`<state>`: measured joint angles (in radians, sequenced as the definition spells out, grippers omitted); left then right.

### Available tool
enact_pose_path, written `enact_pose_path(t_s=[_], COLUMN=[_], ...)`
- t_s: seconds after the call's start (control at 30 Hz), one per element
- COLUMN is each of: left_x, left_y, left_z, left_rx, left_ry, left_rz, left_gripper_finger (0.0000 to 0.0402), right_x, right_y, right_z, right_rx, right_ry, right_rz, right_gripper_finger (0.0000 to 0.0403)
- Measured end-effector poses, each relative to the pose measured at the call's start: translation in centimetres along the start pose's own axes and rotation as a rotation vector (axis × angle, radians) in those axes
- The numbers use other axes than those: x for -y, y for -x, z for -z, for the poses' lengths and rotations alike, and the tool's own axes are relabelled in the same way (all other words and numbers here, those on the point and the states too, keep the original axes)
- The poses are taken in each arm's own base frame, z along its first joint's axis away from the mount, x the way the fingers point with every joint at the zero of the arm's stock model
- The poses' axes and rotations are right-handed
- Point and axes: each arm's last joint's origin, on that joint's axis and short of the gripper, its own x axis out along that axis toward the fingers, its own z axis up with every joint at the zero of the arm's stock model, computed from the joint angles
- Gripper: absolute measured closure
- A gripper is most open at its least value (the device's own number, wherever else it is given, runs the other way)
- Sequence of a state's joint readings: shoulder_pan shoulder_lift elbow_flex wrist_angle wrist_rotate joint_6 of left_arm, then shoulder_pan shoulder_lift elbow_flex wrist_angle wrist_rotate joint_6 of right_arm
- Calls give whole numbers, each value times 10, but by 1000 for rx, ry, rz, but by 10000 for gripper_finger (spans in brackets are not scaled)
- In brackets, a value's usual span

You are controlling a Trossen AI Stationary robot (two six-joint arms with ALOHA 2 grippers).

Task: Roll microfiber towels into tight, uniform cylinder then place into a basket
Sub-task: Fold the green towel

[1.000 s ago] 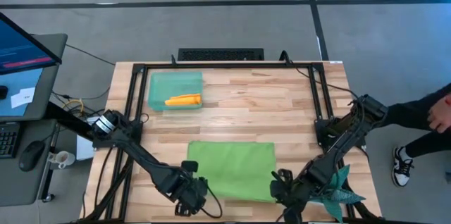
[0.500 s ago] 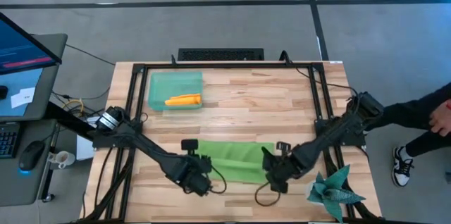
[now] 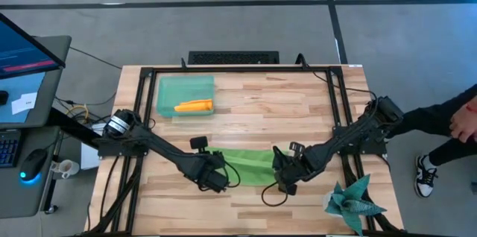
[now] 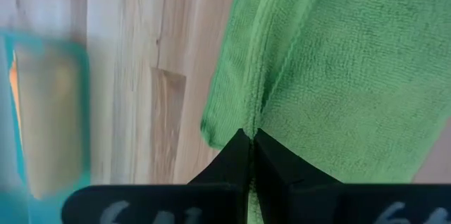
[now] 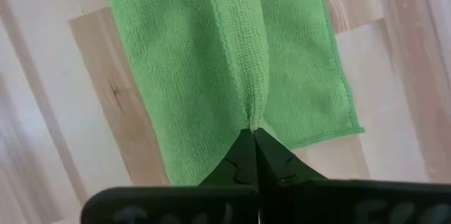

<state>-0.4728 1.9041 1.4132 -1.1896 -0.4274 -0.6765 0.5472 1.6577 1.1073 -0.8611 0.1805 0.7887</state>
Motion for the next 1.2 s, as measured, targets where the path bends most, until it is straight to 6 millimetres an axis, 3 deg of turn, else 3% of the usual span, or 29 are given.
enact_pose_path(t_s=[0.27,0.63,0.83,1.2], left_x=[-1,0,-1,8], left_y=[0,0,-1,1], left_z=[-1,-3,-1,-7], left_rx=[18,33,14,52], left_ry=[4,4,-5,-2], left_rz=[-15,-4,-15,106], left_gripper_finger=[388,280,255,254], right_x=[3,16,29,35], right_y=[-1,-4,-6,-7], right_z=[-3,-15,-22,-25], right_rx=[12,18,-3,-9], right_ry=[-18,-65,-112,-78], right_rz=[14,36,65,75], right_gripper_finger=[400,396,397,293])
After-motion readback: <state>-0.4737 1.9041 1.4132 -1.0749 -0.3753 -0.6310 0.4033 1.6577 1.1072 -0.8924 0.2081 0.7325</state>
